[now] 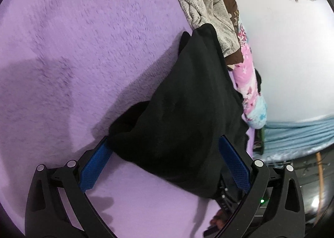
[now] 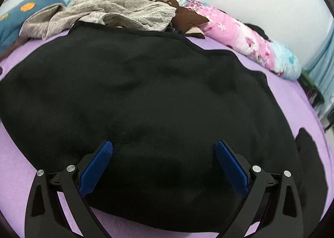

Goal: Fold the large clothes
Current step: 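Grasp the side edge of the folded jacket with the left gripper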

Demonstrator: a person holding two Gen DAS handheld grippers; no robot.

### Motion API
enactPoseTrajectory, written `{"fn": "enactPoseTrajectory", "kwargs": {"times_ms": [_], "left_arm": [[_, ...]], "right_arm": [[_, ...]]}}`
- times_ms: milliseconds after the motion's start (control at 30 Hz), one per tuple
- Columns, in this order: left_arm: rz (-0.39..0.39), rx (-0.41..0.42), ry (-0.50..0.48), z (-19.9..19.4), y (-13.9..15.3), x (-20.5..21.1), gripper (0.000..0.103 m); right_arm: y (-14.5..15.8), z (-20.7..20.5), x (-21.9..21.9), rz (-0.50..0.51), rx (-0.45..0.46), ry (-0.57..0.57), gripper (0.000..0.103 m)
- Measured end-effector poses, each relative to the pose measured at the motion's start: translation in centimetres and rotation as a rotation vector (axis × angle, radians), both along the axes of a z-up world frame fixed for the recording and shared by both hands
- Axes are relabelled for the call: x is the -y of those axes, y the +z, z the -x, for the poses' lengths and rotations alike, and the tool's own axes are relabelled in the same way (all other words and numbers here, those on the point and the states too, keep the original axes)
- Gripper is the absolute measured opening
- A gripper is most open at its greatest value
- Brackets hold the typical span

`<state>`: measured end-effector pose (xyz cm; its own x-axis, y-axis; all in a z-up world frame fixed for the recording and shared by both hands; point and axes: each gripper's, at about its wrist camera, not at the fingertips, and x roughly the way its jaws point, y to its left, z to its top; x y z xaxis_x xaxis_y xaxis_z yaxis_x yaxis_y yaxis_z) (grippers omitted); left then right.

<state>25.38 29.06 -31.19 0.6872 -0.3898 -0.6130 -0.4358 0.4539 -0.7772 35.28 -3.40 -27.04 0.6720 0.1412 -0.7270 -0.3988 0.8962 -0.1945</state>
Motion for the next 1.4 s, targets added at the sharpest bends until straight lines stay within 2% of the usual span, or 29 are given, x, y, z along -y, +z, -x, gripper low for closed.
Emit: {"fn": "enactPoseTrajectory", "kwargs": {"times_ms": [67,200,400,467,500,733,833,933,1067,1133,1233,1400], "left_arm": [[0.034,-0.006,0.008,-0.2,-0.4,0.1,0.097],[0.053,-0.022,0.042,-0.4,-0.9,0.0,0.097],[0.113,0.009,0.093,-0.4,-1.4,-0.4,0.096],[0.107,0.009,0.105,-0.4,-1.2,-0.5,0.085],[0.079,-0.007,0.104,-0.4,-1.0,-0.4,0.074],[0.101,-0.014,0.137,-0.2,-0.8,-0.2,0.064],[0.030,-0.024,0.114,-0.2,0.3,0.3,0.050],[-0.017,-0.022,0.114,-0.2,1.3,0.7,0.044],[-0.097,-0.007,0.094,-0.5,2.3,1.4,0.036],[-0.100,-0.001,0.099,-0.2,2.4,1.6,0.035],[-0.094,-0.003,0.116,0.1,2.2,1.7,0.035],[-0.121,0.001,0.154,0.7,2.1,2.2,0.035]], "right_arm": [[0.2,0.2,-0.2,0.012,0.009,0.002,0.097],[0.7,0.4,-0.2,0.016,0.012,0.005,0.097],[1.4,1.2,0.0,0.009,0.007,0.011,0.097],[1.6,1.6,0.0,0.020,0.019,0.016,0.097],[1.7,1.9,0.0,0.028,0.026,0.021,0.097],[2.4,2.8,0.1,0.049,0.036,0.040,0.097],[2.9,3.0,-0.2,0.064,0.038,0.054,0.097],[3.9,2.9,-0.6,0.054,0.032,0.056,0.097],[5.9,1.7,-1.3,0.014,-0.030,0.050,0.097],[7.3,0.7,-1.9,0.002,-0.071,0.042,0.097],[9.9,-1.9,-3.7,-0.033,-0.191,0.034,0.097],[14.3,-6.5,-8.8,0.001,-0.395,-0.033,0.097]]}}
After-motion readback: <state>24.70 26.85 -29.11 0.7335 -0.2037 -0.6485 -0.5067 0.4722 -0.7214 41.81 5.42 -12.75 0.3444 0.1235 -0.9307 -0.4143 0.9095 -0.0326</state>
